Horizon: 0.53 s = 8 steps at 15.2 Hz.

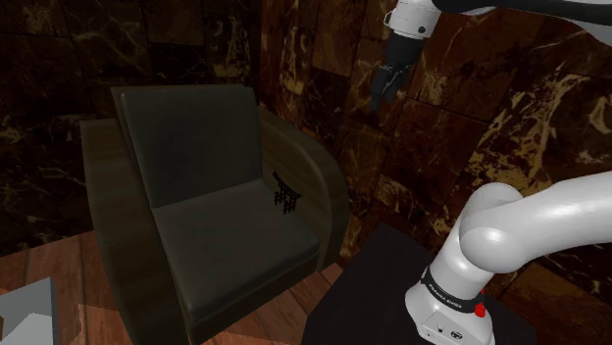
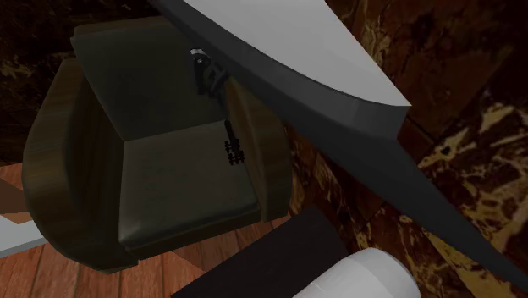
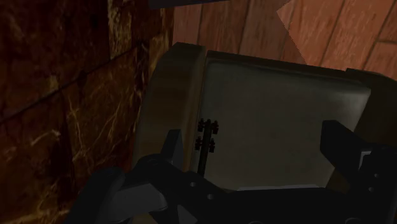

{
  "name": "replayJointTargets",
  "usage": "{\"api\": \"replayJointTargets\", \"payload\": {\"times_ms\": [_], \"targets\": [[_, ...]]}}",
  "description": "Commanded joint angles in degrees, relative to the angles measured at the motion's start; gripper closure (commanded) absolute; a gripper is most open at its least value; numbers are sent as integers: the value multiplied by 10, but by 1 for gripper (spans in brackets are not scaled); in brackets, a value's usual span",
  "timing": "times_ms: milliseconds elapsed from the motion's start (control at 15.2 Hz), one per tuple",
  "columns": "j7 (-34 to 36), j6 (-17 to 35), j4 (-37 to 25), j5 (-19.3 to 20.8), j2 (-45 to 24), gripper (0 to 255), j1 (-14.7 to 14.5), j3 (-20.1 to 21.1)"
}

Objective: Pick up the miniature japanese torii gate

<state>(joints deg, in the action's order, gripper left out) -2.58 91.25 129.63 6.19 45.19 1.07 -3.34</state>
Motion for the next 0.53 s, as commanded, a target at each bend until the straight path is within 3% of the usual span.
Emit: {"api": "replayJointTargets", "payload": {"times_ms": [0,462], "targets": [[0,0,0,0,0,0,0,0],[49,113,29,22,-106,0,7,26]]}}
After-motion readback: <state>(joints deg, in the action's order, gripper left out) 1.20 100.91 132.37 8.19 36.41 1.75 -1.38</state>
